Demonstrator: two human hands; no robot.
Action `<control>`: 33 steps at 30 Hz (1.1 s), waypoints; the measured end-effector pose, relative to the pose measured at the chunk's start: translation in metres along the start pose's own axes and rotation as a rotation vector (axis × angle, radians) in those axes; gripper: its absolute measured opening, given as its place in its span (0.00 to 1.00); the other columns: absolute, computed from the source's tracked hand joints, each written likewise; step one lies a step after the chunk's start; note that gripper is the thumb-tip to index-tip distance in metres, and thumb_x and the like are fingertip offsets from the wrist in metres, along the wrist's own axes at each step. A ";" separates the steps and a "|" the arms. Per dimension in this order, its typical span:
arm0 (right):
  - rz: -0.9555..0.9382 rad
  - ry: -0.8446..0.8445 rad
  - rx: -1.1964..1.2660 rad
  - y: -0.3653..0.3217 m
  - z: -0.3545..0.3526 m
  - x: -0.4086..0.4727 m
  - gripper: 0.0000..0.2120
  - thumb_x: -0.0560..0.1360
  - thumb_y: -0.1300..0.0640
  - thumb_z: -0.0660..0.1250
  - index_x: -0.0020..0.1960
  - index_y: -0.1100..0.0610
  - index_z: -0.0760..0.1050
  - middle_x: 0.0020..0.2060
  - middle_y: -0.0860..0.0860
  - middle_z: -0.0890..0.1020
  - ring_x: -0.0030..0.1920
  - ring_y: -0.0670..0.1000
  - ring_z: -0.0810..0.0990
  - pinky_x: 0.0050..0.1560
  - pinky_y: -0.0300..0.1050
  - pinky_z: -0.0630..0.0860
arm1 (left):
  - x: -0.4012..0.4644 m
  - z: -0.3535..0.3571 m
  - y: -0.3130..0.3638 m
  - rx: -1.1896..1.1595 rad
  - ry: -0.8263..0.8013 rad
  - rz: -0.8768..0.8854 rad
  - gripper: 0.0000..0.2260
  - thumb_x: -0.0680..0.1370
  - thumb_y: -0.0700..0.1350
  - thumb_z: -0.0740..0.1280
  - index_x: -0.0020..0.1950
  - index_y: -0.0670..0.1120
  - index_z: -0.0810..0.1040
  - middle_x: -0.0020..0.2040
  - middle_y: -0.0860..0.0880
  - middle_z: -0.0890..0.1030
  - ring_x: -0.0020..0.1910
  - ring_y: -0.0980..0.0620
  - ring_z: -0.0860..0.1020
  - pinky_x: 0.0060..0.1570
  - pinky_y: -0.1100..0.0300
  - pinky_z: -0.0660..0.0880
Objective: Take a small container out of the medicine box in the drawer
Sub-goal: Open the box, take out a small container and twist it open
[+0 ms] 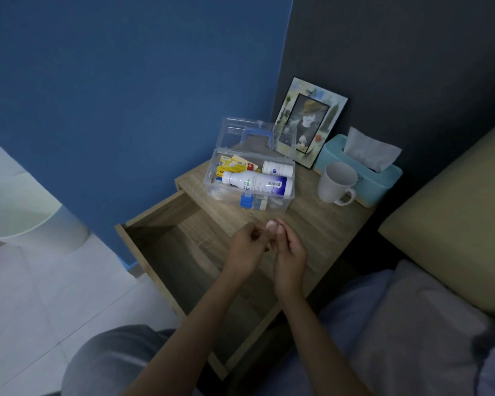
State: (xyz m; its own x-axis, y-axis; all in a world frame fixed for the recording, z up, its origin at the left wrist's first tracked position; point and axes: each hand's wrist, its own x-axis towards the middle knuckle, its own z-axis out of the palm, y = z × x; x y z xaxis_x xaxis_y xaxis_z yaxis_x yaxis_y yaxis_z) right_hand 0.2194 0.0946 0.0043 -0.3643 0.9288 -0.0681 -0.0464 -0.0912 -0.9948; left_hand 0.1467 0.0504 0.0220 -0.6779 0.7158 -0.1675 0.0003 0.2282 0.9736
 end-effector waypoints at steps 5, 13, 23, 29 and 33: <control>-0.025 -0.006 0.021 0.000 0.000 0.000 0.12 0.81 0.61 0.61 0.57 0.48 0.79 0.55 0.53 0.84 0.59 0.53 0.81 0.63 0.60 0.75 | 0.002 -0.001 0.006 -0.050 0.002 -0.054 0.13 0.79 0.53 0.62 0.58 0.48 0.78 0.43 0.57 0.80 0.45 0.56 0.81 0.35 0.73 0.72; -0.031 -0.027 0.040 0.001 0.002 0.001 0.13 0.81 0.63 0.61 0.62 0.52 0.76 0.58 0.56 0.83 0.58 0.51 0.82 0.59 0.48 0.78 | 0.004 -0.005 0.006 -0.016 -0.022 0.050 0.12 0.80 0.46 0.65 0.58 0.40 0.81 0.43 0.49 0.83 0.39 0.58 0.80 0.38 0.73 0.74; -0.013 -0.104 0.009 0.001 -0.007 0.007 0.17 0.79 0.63 0.64 0.67 0.57 0.75 0.58 0.52 0.83 0.60 0.47 0.82 0.63 0.47 0.76 | 0.012 -0.013 0.017 0.065 0.003 -0.049 0.15 0.78 0.53 0.65 0.52 0.42 0.81 0.40 0.49 0.82 0.34 0.56 0.78 0.32 0.69 0.73; 0.008 -0.143 0.038 0.004 -0.013 0.012 0.17 0.78 0.60 0.66 0.65 0.50 0.75 0.59 0.52 0.83 0.62 0.50 0.80 0.67 0.56 0.74 | 0.012 -0.022 0.019 -0.047 -0.135 -0.086 0.13 0.78 0.49 0.66 0.59 0.45 0.81 0.43 0.47 0.83 0.37 0.56 0.79 0.36 0.72 0.76; 0.012 -0.211 0.044 0.000 -0.017 0.013 0.15 0.76 0.58 0.68 0.63 0.51 0.78 0.58 0.50 0.84 0.61 0.49 0.81 0.65 0.51 0.75 | 0.015 -0.025 0.019 -0.047 -0.130 -0.131 0.13 0.78 0.49 0.66 0.54 0.41 0.82 0.38 0.49 0.81 0.33 0.57 0.79 0.34 0.70 0.75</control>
State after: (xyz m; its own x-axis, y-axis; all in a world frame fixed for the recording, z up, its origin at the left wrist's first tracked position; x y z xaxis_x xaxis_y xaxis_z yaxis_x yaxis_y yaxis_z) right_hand 0.2307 0.1125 0.0023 -0.5513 0.8323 -0.0578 -0.0800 -0.1217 -0.9893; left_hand 0.1184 0.0489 0.0421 -0.5689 0.7621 -0.3091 -0.1178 0.2964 0.9478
